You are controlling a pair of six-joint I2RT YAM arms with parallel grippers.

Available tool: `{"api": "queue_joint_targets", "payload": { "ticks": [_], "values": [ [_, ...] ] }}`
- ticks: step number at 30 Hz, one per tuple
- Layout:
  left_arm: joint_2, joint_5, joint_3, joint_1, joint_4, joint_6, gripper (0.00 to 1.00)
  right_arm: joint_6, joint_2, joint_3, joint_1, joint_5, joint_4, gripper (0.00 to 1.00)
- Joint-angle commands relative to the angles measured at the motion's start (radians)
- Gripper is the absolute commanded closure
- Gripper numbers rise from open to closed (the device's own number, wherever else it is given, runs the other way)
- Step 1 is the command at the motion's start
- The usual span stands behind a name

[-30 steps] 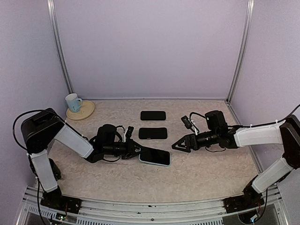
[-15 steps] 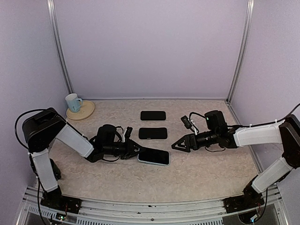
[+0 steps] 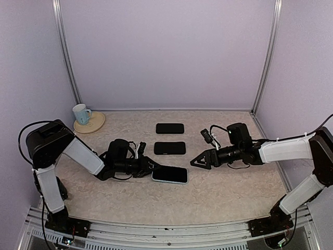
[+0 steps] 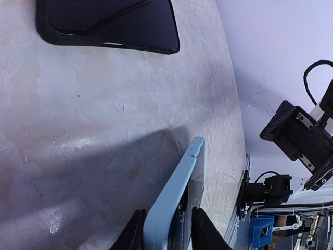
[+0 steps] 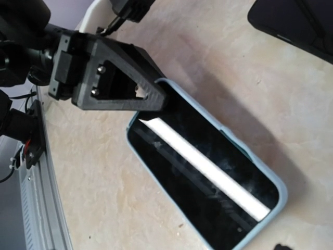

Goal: Put the phone into the phone case
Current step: Place the phone with the phone case at the center of the board.

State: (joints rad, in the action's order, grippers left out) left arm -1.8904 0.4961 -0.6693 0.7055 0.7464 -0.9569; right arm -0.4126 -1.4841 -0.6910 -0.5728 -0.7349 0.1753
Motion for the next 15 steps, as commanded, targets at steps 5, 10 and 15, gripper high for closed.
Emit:
{"api": "queue_joint_targets", "payload": {
  "ticks": [5,10,15],
  "values": [
    [-0.006,-0.016,-0.012,-0.011,0.021,0.02,0.67,-0.001,-0.015,0.005,0.008,0.01,0.016,0.13],
    [-0.004,-0.017,-0.014,-0.011,0.011,0.021,0.61,-0.001,-0.016,0.007,0.008,0.009,0.017,0.13],
    [0.017,-0.051,-0.019,-0.011,-0.055,0.039,0.49,-0.007,-0.02,0.013,0.008,0.004,0.026,0.13]
  ]
}}
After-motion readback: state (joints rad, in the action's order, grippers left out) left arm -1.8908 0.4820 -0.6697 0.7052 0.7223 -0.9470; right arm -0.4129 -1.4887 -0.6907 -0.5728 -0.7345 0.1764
